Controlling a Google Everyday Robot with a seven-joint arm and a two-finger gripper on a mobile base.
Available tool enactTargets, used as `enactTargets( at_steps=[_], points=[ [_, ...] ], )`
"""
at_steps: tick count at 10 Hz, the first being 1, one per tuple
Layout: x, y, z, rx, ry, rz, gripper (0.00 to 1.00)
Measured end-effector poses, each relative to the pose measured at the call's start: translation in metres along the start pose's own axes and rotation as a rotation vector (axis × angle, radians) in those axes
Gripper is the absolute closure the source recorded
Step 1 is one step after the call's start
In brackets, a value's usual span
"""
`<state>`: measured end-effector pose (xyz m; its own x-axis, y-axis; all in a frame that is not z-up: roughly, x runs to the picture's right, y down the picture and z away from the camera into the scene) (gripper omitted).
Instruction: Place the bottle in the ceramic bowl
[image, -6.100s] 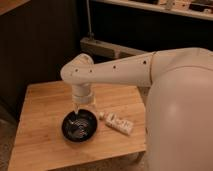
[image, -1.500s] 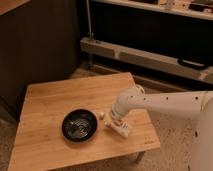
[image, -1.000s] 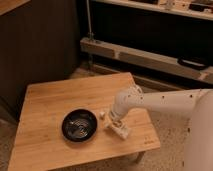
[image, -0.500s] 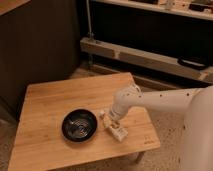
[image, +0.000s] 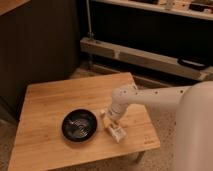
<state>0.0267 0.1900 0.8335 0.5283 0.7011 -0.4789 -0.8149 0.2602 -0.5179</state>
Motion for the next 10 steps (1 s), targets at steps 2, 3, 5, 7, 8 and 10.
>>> enactTargets(
  at_steps=[2, 3, 5, 7, 8, 10],
  points=[
    [0.001, -0.003, -0.001, 0.003, -0.001, 0.006, 1.00],
    [0.000, -0.003, -0.002, 0.003, 0.002, 0.007, 1.00],
    [-0.014, -0.012, -0.022, 0.035, 0.002, 0.065, 1.00],
    [-0.049, -0.031, -0.062, 0.073, -0.015, 0.115, 1.00],
    [-0.063, -0.042, -0.078, 0.089, -0.019, 0.138, 1.00],
    [-0.094, -0.060, -0.105, 0.109, -0.045, 0.185, 1.00]
  ],
)
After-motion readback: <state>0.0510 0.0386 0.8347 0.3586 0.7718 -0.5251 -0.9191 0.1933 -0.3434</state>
